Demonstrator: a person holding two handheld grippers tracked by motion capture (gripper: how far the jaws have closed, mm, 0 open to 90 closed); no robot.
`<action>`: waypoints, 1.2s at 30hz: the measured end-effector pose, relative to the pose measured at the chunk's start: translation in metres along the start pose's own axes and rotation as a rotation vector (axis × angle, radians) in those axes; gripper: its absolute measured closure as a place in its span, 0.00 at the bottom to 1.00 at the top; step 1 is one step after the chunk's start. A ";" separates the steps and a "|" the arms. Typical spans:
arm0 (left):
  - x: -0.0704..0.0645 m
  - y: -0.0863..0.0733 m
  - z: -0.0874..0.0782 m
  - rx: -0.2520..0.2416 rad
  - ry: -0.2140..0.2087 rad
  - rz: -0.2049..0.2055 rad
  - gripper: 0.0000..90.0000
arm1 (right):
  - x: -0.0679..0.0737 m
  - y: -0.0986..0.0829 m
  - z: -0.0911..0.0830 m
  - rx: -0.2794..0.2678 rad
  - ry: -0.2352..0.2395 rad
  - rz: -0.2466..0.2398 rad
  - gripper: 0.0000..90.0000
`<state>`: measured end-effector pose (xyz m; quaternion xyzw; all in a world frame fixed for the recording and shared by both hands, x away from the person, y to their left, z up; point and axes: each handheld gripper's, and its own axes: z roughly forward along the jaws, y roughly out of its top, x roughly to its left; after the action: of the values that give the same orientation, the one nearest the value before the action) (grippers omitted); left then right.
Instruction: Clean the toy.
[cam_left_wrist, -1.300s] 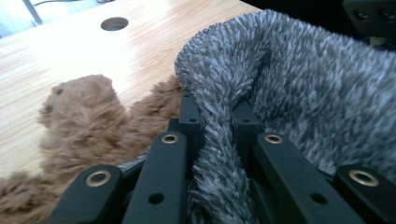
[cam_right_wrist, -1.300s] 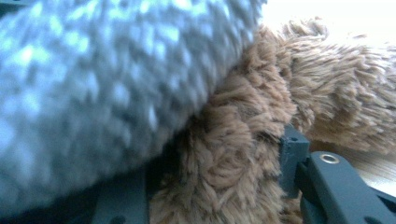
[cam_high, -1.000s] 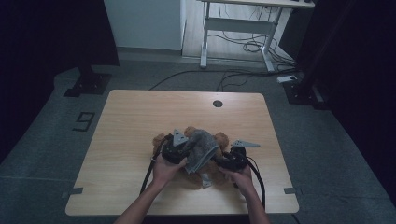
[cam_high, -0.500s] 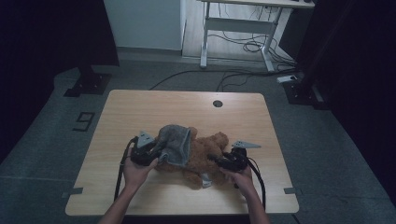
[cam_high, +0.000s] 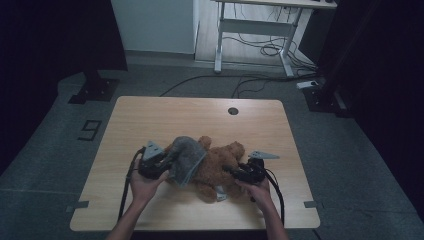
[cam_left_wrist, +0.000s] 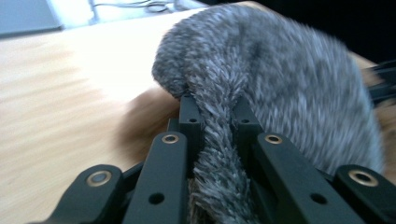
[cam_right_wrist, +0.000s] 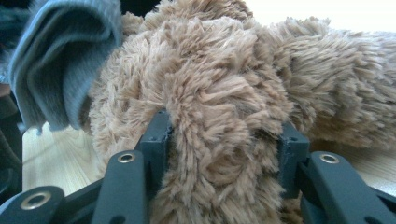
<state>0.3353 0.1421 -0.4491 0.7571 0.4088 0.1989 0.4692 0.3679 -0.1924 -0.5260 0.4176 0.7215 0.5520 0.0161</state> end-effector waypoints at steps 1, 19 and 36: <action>-0.009 0.006 0.008 0.002 -0.032 0.008 0.88 | 0.000 0.000 0.000 -0.001 0.000 -0.002 0.57; -0.069 0.039 0.107 0.168 -0.113 0.071 0.88 | 0.005 -0.001 0.000 0.014 -0.042 -0.048 0.59; 0.022 0.009 0.020 0.146 0.133 0.063 0.88 | 0.008 -0.002 0.000 -0.013 -0.067 -0.055 0.63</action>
<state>0.3659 0.1467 -0.4523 0.7868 0.4286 0.2330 0.3781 0.3609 -0.1875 -0.5240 0.4158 0.7281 0.5418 0.0584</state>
